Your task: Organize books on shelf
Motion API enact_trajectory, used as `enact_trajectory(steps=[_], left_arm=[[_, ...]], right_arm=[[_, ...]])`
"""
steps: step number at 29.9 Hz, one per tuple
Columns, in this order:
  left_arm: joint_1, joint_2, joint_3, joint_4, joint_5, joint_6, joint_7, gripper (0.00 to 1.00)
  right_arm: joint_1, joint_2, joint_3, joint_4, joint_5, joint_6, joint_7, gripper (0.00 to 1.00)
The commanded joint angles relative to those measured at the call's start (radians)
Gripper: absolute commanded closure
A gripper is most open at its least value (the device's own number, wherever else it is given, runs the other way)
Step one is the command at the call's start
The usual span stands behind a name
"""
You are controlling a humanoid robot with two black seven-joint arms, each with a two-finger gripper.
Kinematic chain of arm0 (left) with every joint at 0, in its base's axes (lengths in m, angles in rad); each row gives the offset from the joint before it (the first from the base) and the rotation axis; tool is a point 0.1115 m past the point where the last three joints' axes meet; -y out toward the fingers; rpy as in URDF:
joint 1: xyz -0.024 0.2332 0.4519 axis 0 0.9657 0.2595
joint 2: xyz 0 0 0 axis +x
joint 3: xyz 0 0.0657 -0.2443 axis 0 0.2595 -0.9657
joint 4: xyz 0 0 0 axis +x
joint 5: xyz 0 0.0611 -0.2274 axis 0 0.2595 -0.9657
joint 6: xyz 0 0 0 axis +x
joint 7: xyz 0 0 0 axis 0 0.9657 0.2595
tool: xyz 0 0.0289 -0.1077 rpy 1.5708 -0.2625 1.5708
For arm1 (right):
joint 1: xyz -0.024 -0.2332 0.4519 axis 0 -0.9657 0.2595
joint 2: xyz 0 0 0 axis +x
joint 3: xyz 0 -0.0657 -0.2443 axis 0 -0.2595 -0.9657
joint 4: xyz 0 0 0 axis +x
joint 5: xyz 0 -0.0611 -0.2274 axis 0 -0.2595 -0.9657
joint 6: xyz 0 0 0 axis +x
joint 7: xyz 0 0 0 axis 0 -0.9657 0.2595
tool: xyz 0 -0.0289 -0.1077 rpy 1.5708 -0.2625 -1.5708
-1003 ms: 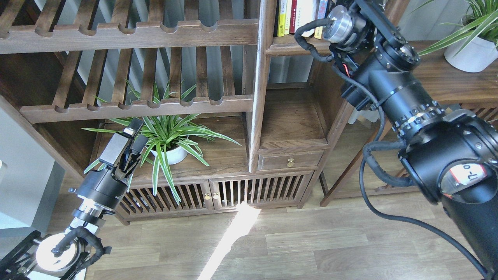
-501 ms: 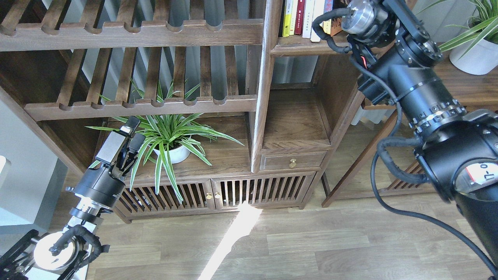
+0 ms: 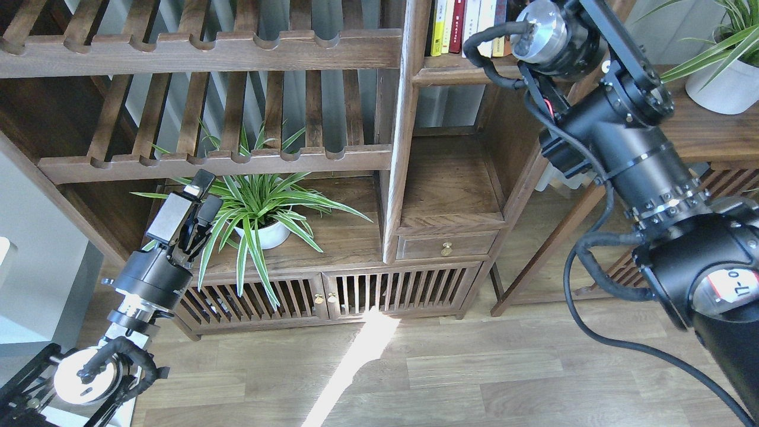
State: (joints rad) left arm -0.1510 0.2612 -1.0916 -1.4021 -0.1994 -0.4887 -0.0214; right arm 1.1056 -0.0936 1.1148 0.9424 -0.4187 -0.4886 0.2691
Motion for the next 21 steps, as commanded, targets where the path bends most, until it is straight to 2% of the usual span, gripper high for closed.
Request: enact_trajectory(steps=[1,3,10,21], left_arm=[[-0.03,0.0,-0.001,0.002,0.0,0.0,0.0,0.04],[-0.058,-0.002,-0.004,0.003,-0.002,0.0,0.0,0.04],[-0.125,-0.002,-0.007,0.008,-0.003,0.0,-0.009,0.05],[-0.205,-0.003,-0.008,0.031,-0.028,0.0,-0.012,0.05]], right_arm=[[-0.049,-0.009,0.011,0.052,-0.002,0.0,-0.001,0.14],[-0.069,-0.027,0.011,0.065,-0.002,0.0,-0.001,0.09],[-0.082,-0.063,0.011,0.104,-0.002,0.0,-0.001,0.01],[-0.171,-0.075,0.016,0.233,-0.003,0.0,0.004,0.01]])
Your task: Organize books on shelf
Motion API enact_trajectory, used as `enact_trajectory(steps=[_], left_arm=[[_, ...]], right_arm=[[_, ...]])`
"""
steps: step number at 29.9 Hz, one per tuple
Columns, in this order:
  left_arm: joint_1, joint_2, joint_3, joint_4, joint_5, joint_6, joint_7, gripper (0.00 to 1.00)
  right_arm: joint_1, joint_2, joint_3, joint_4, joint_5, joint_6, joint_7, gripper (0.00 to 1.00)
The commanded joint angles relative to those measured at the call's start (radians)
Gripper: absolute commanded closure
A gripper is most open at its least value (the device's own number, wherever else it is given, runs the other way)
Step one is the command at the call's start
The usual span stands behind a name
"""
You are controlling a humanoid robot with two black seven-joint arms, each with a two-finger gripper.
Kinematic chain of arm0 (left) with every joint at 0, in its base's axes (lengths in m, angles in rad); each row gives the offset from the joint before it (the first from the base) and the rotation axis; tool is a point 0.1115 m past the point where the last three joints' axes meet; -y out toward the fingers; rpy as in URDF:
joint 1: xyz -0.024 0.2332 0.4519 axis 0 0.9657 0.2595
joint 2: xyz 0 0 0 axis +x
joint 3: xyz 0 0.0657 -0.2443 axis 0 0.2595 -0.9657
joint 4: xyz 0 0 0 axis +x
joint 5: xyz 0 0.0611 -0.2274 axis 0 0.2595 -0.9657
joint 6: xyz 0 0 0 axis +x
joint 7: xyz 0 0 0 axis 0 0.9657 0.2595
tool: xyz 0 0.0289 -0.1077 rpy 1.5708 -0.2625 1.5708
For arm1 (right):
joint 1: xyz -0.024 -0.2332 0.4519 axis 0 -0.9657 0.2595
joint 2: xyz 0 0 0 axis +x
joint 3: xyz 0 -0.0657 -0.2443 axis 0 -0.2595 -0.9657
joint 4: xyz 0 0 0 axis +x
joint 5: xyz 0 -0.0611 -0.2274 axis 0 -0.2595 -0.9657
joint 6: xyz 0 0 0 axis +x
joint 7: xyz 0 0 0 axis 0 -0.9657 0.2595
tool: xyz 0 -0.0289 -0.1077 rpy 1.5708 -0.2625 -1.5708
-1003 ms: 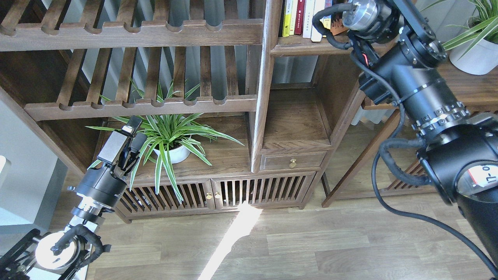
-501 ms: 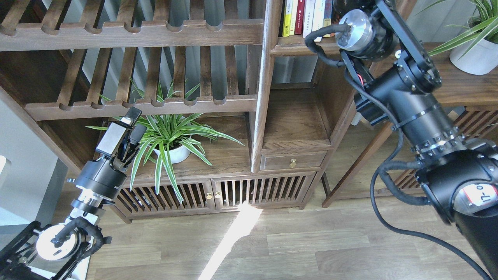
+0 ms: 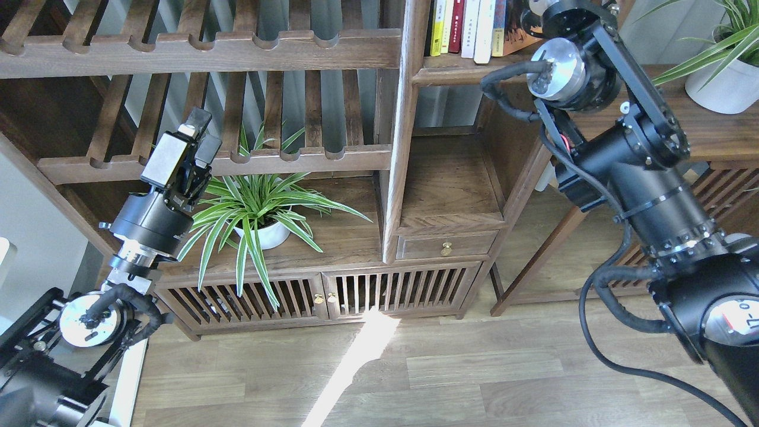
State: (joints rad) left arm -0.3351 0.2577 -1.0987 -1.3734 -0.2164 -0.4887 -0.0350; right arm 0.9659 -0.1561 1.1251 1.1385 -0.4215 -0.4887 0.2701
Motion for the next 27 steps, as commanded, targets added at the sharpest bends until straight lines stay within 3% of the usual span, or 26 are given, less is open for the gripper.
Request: enact_trajectory(steps=[1,6,10,17,27], left_arm=[[-0.027,0.0,-0.003,0.004,-0.015,0.0,0.0,0.05],[-0.041,0.002,-0.024,0.004,-0.02,0.0,0.001,0.06],[-0.057,0.002,-0.027,0.004,-0.021,0.0,0.001,0.06],[-0.094,0.002,-0.029,-0.013,-0.024,0.0,0.0,0.07],[-0.238,0.0,-0.021,-0.01,-0.023,0.0,0.003,0.07]], right_arm=[[-0.041,-0.02,0.01,0.05,0.0,0.0,0.003,0.01],[-0.102,-0.049,0.051,0.109,0.0,0.024,-0.003,0.0],[-0.167,-0.06,0.09,0.145,0.0,0.165,-0.008,0.01],[-0.346,-0.049,0.191,0.156,0.003,0.533,-0.015,0.01],[-0.406,-0.045,0.205,0.168,0.003,0.735,-0.025,0.01]])
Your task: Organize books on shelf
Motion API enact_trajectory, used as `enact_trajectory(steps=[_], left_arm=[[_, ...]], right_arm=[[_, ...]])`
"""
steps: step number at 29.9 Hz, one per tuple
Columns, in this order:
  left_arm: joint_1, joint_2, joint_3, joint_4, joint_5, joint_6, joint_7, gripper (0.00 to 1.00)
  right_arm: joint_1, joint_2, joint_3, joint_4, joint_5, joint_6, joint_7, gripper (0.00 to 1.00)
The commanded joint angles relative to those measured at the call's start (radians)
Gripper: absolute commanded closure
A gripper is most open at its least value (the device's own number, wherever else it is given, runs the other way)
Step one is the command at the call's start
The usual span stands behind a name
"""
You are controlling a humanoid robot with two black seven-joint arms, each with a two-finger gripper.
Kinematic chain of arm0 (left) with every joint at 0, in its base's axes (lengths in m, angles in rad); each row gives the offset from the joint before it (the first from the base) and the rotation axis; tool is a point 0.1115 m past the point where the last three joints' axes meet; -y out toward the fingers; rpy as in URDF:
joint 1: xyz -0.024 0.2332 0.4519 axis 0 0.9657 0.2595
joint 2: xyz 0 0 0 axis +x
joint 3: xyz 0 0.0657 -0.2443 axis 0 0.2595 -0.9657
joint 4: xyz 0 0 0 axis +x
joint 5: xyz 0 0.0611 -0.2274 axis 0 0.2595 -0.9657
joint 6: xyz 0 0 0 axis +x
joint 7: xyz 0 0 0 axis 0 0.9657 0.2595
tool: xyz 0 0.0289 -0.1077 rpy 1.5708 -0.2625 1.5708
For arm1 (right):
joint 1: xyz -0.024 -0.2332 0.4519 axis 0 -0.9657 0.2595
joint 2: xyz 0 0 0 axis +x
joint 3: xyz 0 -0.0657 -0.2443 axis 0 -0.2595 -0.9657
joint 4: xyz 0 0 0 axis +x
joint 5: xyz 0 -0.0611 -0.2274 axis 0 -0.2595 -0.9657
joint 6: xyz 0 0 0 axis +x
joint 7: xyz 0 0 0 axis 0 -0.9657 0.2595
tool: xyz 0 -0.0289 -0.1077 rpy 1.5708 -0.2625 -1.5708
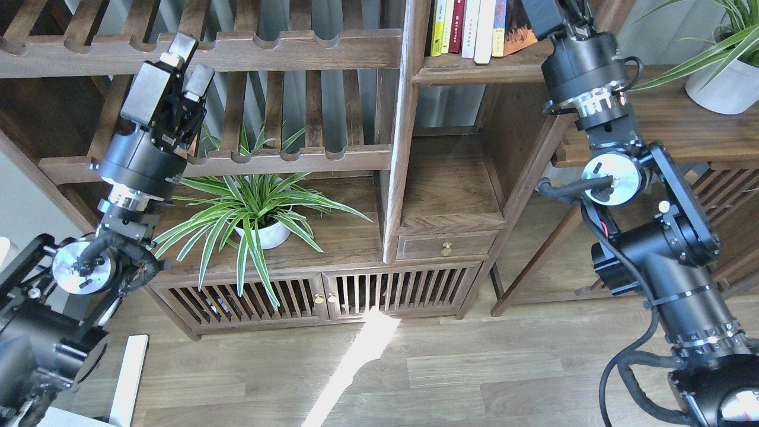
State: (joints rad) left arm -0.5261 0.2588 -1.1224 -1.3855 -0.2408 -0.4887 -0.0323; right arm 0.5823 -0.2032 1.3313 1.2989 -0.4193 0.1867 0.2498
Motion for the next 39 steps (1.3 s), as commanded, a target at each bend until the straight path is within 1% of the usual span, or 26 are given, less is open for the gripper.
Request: enact_trajectory(steps=[1,4,6,8,10,14,19,21,35,39], left_arm=[[-0.064,-0.001,0.006,0.002,0.0,0.0,0.0,0.07],[-0.097,-0.01,0.015,0.006,0.006,0.0,0.006,0.06],[-0.109,-0.027,0.016,0.008,0.012,0.0,0.011,0.06],[-0.115,-0.047,0.018,0.008,0.018,0.0,0.015,0.06],[-0.124,-0.065,0.019,0.01,0.037,0.0,0.015,0.06],[-0.132,-0.101,0.021,0.013,0.073,0.0,0.015,0.06],[-0.149,-0.13,0.021,0.013,0.098,0.0,0.015,0.05],[-0.157,-0.139,0.021,0.011,0.1,0.0,0.015,0.05],[-0.163,-0.141,0.042,0.011,0.123,0.0,0.015,0.05],[-0.163,-0.141,0.044,0.011,0.123,0.0,0.015,0.05]], right_arm=[[-0.029,0.001,-0.003,0.01,-0.001,0.083,-0.01,0.01],[-0.033,0.002,-0.004,0.016,-0.001,0.14,-0.053,0.01],[-0.033,0.008,-0.004,0.019,-0.001,0.177,-0.073,0.01],[-0.033,0.013,-0.004,0.019,-0.001,0.185,-0.089,0.01],[-0.033,0.027,-0.006,0.02,-0.001,0.194,-0.092,0.01],[-0.033,0.086,-0.012,0.02,-0.007,0.195,-0.104,0.01],[-0.033,0.154,-0.021,0.02,-0.018,0.192,-0.159,0.01],[-0.033,0.171,-0.021,0.02,-0.021,0.189,-0.17,0.01],[-0.022,0.176,-0.021,0.02,-0.029,0.189,-0.175,0.01],[-0.022,0.176,-0.021,0.02,-0.029,0.188,-0.185,0.01]])
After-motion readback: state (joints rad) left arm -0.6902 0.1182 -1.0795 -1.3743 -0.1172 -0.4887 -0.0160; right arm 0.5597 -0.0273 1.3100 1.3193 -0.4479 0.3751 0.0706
